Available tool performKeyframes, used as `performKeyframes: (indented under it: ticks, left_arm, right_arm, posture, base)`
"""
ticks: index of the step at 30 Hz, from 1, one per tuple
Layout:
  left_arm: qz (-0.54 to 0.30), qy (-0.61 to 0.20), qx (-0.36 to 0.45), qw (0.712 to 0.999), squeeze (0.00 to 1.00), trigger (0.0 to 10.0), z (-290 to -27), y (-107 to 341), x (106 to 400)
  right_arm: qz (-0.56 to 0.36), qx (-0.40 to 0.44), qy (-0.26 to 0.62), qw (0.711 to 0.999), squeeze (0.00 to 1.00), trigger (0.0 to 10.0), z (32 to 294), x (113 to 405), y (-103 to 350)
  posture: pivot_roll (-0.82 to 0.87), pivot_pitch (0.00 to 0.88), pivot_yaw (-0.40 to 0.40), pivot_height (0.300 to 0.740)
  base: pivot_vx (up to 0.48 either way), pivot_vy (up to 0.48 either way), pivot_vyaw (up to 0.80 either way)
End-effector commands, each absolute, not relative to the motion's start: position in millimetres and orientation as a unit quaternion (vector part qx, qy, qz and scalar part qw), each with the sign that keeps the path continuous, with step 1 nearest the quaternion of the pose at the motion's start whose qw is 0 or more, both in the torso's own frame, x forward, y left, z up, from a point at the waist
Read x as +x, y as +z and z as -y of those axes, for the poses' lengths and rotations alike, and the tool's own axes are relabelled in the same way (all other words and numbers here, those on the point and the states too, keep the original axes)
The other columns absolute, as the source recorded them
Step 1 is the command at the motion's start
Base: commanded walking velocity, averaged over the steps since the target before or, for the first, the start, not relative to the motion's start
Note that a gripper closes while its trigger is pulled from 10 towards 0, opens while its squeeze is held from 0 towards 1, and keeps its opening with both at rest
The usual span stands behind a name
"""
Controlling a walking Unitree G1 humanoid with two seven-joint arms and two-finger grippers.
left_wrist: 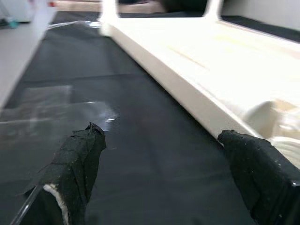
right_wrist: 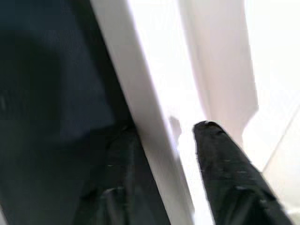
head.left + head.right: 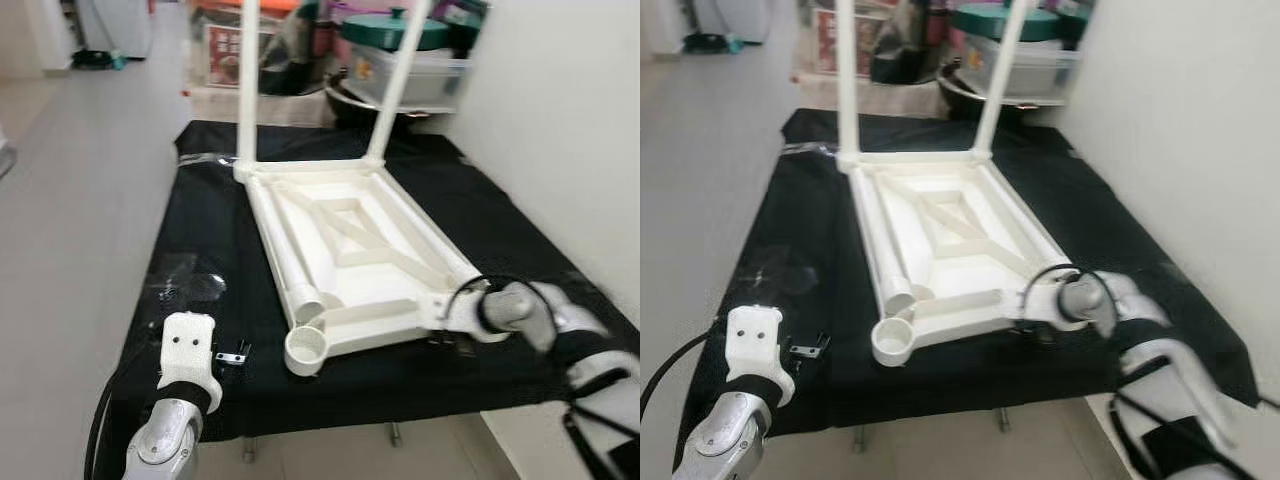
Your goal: Building children table
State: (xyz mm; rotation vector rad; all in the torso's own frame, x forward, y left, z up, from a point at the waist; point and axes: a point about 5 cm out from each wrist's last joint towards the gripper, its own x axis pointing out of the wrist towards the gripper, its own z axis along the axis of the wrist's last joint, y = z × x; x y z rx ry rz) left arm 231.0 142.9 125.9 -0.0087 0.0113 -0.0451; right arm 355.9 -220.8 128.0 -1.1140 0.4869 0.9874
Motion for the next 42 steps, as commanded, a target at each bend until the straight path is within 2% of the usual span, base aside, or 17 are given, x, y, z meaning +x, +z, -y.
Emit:
performKeyframes:
  ticks: [1,2,4,6,10,12,13,16,17,20,21,23,24,25,26,33,42]
  left_arm:
    - [-0.018,-0.023,0.001,1.000,0.00,10.0,-143,121,230]
    - [-0.018,-0.023,0.002,1.000,0.00,10.0,-143,121,230]
    - [-0.018,-0.023,0.002,1.000,0.00,10.0,-143,121,230]
    - [-0.017,-0.019,0.004,1.000,0.00,10.0,-145,122,230]
    - [-0.016,-0.017,0.005,1.000,0.00,10.0,-147,123,230]
    - [-0.012,-0.013,0.005,1.000,0.00,10.0,-149,124,230]
    - [-0.012,-0.013,0.005,1.000,0.00,10.0,-149,124,230]
    - [-0.005,-0.010,0.007,1.000,0.00,10.0,-150,127,230]
    - [0.000,-0.008,0.010,1.000,0.00,10.0,-151,128,230]
    - [0.004,-0.007,0.012,1.000,0.00,10.0,-151,129,230]
    - [0.009,-0.006,0.013,1.000,0.00,10.0,-152,131,230]
    - [0.009,-0.006,0.013,1.000,0.00,10.0,-152,131,230]
    - [0.016,-0.003,0.016,1.000,0.00,10.0,-153,134,230]
    - [0.016,-0.003,0.016,1.000,0.00,10.0,-153,134,230]
    - [0.022,0.001,0.020,1.000,0.00,10.0,-155,136,230]
    - [0.030,0.012,0.029,0.999,0.00,10.0,-159,139,231]
    - [0.030,0.012,0.031,0.999,0.00,10.0,-161,137,230]
  right_arm:
    - [-0.182,-0.481,0.432,0.741,1.00,10.0,214,362,139]
    - [-0.166,-0.469,0.426,0.756,1.00,10.0,210,365,143]
    - [-0.166,-0.469,0.426,0.756,1.00,10.0,210,365,143]
    - [-0.123,-0.441,0.413,0.787,1.00,10.0,202,372,160]
    - [-0.100,-0.410,0.422,0.802,1.00,10.0,196,373,171]
    - [-0.060,-0.335,0.467,0.817,1.00,10.0,183,364,183]
    - [-0.060,-0.335,0.467,0.817,1.00,10.0,183,364,183]
    - [0.001,-0.221,0.484,0.847,1.00,10.0,167,350,195]
    - [0.038,-0.184,0.448,0.874,1.00,10.0,162,353,201]
    - [0.060,-0.160,0.421,0.891,1.00,10.0,160,354,205]
    - [0.088,-0.125,0.366,0.918,1.00,10.0,158,359,209]
    - [0.088,-0.125,0.366,0.918,1.00,10.0,158,359,209]
    - [0.108,-0.086,0.302,0.943,0.96,10.0,158,361,211]
    - [0.108,-0.086,0.302,0.943,0.96,10.0,158,361,211]
    - [0.119,-0.046,0.243,0.962,0.00,10.0,157,362,208]
    - [0.090,0.037,0.175,0.980,0.00,10.0,130,340,182]
    - [0.081,0.034,0.157,0.984,0.00,10.0,121,332,179]
  posture:
    - [0.13,0.000,-0.113,0.740]
    - [0.14,0.000,-0.113,0.740]
    - [0.14,0.000,-0.113,0.740]
    - [0.14,0.000,-0.114,0.740]
    - [0.14,0.000,-0.114,0.740]
    - [0.14,0.000,-0.108,0.740]
    - [0.14,0.000,-0.108,0.740]
    - [0.14,0.000,-0.105,0.740]
    - [0.14,0.000,-0.103,0.740]
    - [0.14,0.000,-0.103,0.740]
    - [0.13,0.000,-0.101,0.740]
    - [0.13,0.000,-0.101,0.740]
    - [0.13,0.000,-0.100,0.740]
    - [0.13,0.000,-0.100,0.740]
    - [0.14,0.000,-0.100,0.740]
    - [0.15,0.000,-0.094,0.740]
    - [0.12,0.000,-0.076,0.740]
  base:
    - [0.000,0.000,0.00]
    - [0.000,0.000,0.00]
    - [0.000,0.000,0.00]
    - [0.000,0.000,0.00]
    - [0.000,0.000,0.00]
    - [0.000,0.000,0.00]
    - [0.000,0.000,0.00]
    - [0.000,0.000,0.00]
    - [0.000,0.000,0.00]
    - [0.000,0.000,0.00]
    - [0.000,0.000,0.00]
    - [0.000,0.000,0.00]
    - [0.000,-0.371,0.00]
    - [0.000,-0.371,0.00]
    - [0.000,-0.480,0.00]
    - [0.000,-0.478,0.23]
    - [0.000,-0.478,0.56]
